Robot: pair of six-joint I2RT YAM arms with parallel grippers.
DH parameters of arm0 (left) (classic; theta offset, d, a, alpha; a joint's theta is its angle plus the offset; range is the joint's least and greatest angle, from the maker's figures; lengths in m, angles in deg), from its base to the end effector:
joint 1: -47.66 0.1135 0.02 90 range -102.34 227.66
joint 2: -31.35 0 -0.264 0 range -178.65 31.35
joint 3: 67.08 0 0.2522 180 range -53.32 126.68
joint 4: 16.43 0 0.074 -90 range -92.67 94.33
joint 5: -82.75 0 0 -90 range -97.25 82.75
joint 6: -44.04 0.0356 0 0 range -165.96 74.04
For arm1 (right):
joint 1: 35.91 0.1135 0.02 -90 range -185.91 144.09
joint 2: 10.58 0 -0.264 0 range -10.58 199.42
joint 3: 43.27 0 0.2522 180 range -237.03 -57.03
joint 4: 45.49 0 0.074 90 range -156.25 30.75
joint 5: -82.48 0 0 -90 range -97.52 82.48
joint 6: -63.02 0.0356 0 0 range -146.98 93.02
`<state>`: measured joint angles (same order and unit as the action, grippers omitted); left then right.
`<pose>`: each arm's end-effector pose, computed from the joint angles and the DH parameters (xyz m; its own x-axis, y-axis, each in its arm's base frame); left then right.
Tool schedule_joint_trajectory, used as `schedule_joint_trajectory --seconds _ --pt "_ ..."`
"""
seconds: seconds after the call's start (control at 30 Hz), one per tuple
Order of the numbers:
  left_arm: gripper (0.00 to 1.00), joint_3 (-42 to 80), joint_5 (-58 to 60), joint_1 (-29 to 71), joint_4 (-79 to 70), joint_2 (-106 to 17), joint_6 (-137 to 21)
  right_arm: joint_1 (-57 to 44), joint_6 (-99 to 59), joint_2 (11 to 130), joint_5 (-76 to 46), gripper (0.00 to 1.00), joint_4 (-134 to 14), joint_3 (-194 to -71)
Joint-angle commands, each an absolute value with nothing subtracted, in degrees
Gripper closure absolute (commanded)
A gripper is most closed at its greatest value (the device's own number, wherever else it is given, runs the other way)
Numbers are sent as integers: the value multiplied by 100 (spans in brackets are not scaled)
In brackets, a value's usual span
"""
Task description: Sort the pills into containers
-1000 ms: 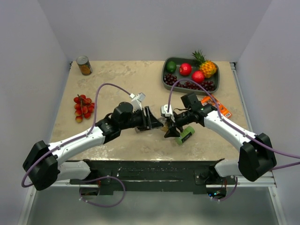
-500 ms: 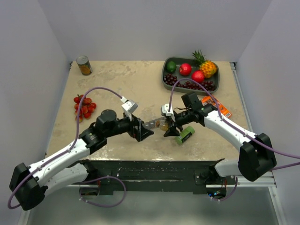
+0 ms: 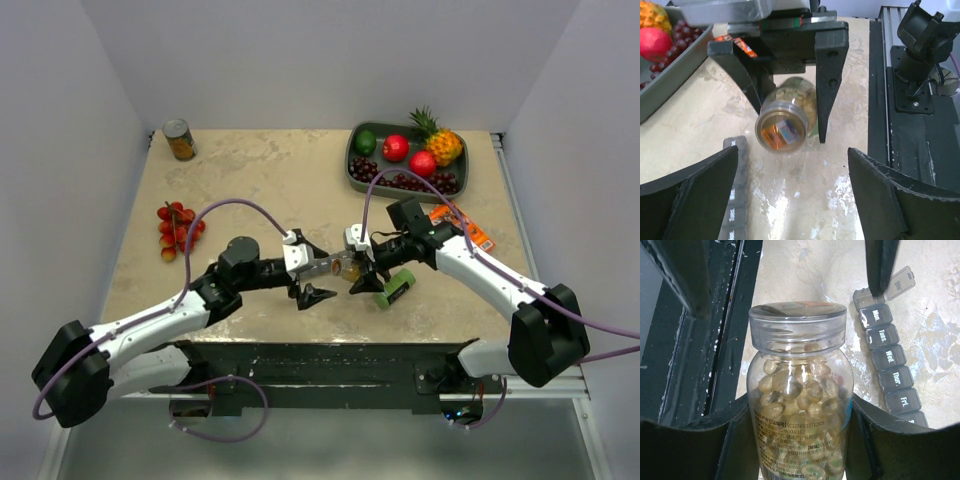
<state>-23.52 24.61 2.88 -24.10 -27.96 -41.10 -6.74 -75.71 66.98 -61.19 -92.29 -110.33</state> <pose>0.1509 -0.1762 0.2574 -0.0173 0.1185 -0.9928 0.9742 0.2255 0.0100 0.2152 0.1530 0.2453 0.0180 -0.4999 -0.8659 -0.9934 -0.1070 0.0411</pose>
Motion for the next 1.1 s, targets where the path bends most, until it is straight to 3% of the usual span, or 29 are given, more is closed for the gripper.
schedule_joint_trajectory --seconds 0.0,0.2,0.37,0.53,0.67,0.7,0.77,0.9,1.07 --pt "8 -1808 2677 151 -3000 -3157 -3480 -699 -7716 6562 -6368 100 -9247 -11126" --pt "25 -1614 2650 99 -3079 -3536 -3656 -708 -7725 6571 -6368 100 -9247 -11117" --pt "49 -1579 2633 81 -3027 -3650 -3735 -699 -7717 6589 -6368 100 -9247 -11126" --pt "100 -1474 2300 72 -2668 -3615 -4129 -708 -7708 6580 -6351 100 -9238 -11117" --pt "100 -1290 1572 72 -2228 -3562 -5646 -716 -7620 6580 -6307 100 -9177 -11108" --pt "100 -1019 995 90 -1940 -3580 -6721 -717 -7568 6571 -6290 100 -9116 -11099" --pt "100 -676 928 116 -868 -3816 -7563 -717 -7471 6580 -6246 100 -9063 -11091" --pt "100 -690 1121 73 -381 -3914 -10458 -725 -7356 6571 -6202 100 -8940 -11064" --pt "100 -753 805 19 -346 -3475 -11338 -743 -7295 6597 -6184 100 -8905 -11055"
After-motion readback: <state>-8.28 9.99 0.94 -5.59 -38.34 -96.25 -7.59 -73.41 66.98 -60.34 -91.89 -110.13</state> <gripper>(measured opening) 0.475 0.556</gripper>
